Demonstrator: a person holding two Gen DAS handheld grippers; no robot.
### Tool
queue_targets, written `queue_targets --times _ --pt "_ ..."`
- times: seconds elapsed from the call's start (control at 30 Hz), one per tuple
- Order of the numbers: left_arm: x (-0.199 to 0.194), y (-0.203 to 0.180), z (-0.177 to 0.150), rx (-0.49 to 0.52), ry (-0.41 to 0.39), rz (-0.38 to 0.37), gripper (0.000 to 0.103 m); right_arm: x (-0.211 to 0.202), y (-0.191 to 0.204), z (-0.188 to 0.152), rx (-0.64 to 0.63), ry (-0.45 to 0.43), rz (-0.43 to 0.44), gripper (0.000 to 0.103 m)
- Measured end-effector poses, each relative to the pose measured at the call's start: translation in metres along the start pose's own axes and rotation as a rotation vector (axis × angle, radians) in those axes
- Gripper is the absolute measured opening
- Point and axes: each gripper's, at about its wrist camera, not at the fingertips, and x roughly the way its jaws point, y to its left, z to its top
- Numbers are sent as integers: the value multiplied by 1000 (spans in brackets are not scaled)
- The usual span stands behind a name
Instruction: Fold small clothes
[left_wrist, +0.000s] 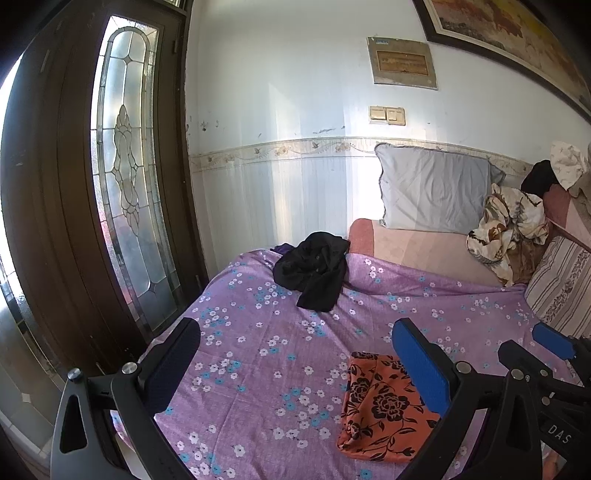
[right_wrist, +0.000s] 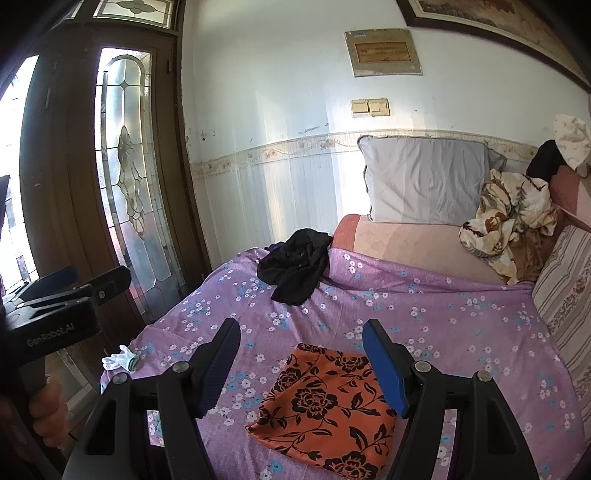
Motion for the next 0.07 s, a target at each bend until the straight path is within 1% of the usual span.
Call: queue_targets --times 0.07 --pt "11 -1 -2 -8 17 6 103 7 -9 -1 9 3 -16 72"
